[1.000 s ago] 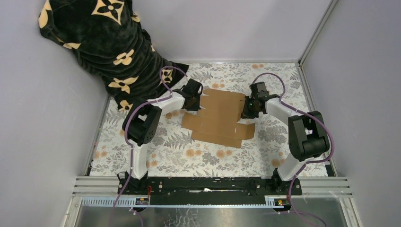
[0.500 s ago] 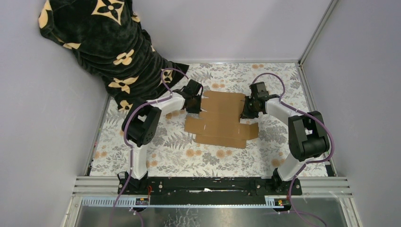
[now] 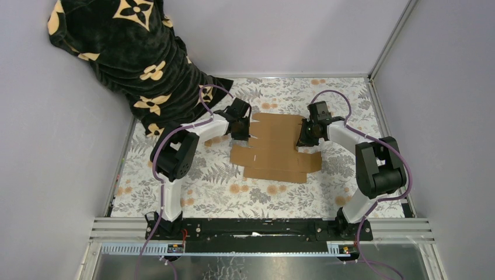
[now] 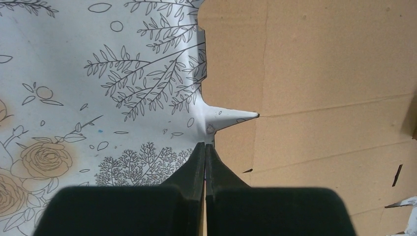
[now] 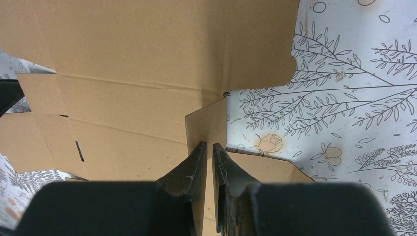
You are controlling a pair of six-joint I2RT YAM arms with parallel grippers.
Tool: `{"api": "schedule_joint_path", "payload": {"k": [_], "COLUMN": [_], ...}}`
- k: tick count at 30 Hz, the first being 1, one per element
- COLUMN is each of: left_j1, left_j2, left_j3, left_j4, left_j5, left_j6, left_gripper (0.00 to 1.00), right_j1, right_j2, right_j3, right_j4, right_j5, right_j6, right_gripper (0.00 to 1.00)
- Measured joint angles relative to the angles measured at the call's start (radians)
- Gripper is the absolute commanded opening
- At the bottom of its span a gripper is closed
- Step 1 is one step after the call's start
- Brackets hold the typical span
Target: Fold the paper box
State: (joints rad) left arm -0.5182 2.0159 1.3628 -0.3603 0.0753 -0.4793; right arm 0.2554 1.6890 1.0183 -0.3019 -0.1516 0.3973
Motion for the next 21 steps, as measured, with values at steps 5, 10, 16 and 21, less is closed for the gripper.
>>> {"api": "schedule_joint_path", "payload": {"k": [5,10,16,21], "left_j1": [-0.008,-0.016,-0.032,-0.039], "left_j2": [0.000,-0.005,-0.013,-0.013], "left_j3": [0.011,0.031,0.034,0.035], "left_j4": [-0.002,0.000,0.000,0.000], "left_j5": [0.008,0.016,0.031,0.034], "left_j6": [-0.011,-0.024,-0.035,-0.042], "left_gripper": [0.00,0.00,0.00,0.00], "right_j1": [0.000,0.001,0.011,0.013], "right_j2": [0.005,0.019,0.043,0.059], "right_j3": [0.000,0.000,0.000,0.000], "right_j4": [0.000,0.003,0.025,0.027], "right_j5": [0.000,0.000,-0.001,0.000], "right_j6": [0.000,0.001,0.003,0.004], "right_gripper": [0.17,0.17,0.17,0.17]}}
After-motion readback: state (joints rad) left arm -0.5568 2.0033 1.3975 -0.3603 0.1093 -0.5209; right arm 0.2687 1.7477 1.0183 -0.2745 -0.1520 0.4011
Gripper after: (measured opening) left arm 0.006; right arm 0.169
